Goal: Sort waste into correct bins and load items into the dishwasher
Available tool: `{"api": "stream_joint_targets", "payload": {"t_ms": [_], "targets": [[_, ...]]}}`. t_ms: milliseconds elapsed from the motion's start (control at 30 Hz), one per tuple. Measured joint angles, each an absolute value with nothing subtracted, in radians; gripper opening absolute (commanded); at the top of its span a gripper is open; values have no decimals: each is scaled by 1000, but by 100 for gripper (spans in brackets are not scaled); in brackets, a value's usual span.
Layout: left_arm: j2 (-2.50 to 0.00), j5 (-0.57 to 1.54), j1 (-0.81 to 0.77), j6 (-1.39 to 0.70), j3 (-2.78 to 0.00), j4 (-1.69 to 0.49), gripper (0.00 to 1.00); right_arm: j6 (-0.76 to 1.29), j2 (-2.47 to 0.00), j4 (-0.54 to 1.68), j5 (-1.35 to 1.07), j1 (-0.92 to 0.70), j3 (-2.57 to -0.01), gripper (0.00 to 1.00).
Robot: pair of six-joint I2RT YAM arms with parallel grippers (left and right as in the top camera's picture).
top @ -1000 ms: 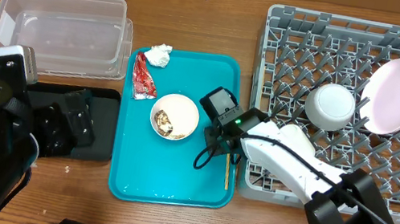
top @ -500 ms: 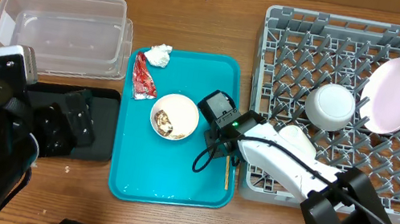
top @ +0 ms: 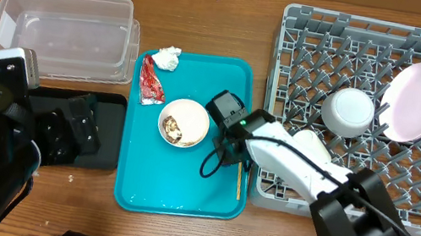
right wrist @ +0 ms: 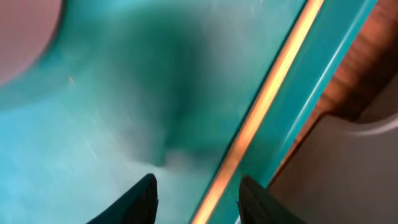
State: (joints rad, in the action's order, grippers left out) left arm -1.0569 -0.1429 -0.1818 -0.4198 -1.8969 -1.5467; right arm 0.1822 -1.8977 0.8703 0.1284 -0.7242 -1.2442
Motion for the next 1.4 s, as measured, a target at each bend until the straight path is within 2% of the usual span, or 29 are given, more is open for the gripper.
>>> {"api": "stream_joint_targets", "payload": {"t_ms": [133,233,467,833,1067,1233,1333,1400], "targets": [[-1057,-143,-182,-420,-1897,-1547,100,183,-1921,944,123,-725,-1298,45],[-1057,-143,-182,-419,-1897,-1547,100,183,-1922,954,155,-744,-1323,49],[-1057,-143,-182,-420,-1897,-1547,100,178,-1922,902,189,-794,-1335,51],[-1057,-143,-182,-420,-1897,-1547,100,164,-1938,846,207,-707,-1335,50],[-1057,-143,-182,-420,-1897,-1548,100,157,-2008,841,206,-715,-1345,50],[-1057,-143,-182,-420,-1897,-1547,100,157,-2014,870,173,-716,-1354,39],[-1057,-143,-182,-420,-1897,-1547,100,156,-2014,886,162,-723,-1354,36],[-1057,-143,-182,-420,-1897,-1548,100,156,-2014,886,160,-727,-1354,30]]}}
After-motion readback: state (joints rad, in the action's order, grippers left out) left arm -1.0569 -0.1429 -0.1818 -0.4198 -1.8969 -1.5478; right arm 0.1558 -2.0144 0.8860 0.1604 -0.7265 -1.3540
